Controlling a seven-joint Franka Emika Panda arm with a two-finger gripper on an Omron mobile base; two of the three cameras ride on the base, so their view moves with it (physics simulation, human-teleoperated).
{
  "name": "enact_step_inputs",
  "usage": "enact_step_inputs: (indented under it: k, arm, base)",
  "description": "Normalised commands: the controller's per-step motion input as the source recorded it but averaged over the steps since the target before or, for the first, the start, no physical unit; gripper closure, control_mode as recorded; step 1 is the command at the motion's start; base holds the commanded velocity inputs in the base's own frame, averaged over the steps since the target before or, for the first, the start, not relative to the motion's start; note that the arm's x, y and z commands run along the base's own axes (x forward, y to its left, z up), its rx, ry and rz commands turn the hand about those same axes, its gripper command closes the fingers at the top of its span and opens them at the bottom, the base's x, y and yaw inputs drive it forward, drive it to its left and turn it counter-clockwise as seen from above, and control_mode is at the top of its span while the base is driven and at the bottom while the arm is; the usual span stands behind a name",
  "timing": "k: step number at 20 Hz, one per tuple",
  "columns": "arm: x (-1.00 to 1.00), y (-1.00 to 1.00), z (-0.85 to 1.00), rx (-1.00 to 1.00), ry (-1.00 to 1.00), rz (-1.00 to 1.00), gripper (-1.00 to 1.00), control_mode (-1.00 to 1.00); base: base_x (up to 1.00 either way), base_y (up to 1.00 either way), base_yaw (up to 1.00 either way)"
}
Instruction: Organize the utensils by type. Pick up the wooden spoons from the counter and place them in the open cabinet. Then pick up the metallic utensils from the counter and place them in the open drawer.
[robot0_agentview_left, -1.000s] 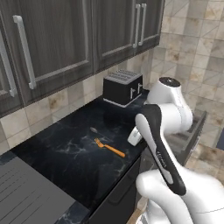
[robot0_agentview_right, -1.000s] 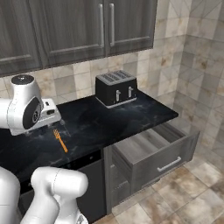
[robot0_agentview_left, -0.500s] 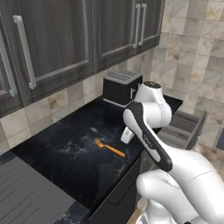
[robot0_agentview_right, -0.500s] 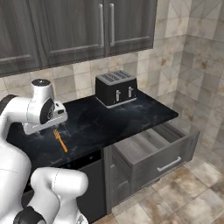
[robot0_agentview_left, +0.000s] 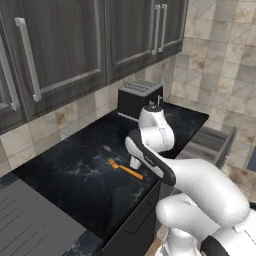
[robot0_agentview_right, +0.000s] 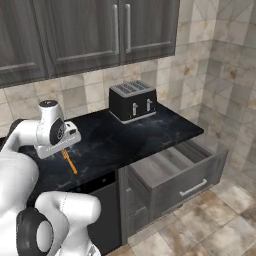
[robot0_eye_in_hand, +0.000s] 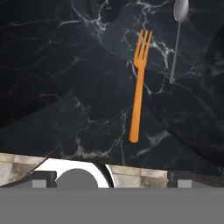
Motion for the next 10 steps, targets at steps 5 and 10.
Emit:
enact_step_inputs:
  k: [5, 10]
  arm:
    - [0.46, 0.2, -0.46, 0.0, 0.0, 0.0, -1.0, -1.0]
    - [0.42, 0.2, -0.45, 0.0, 0.0, 0.0, -1.0, -1.0]
  base:
    - [0.0, 0.0, 0.0]
    - [0.0, 0.0, 0.0]
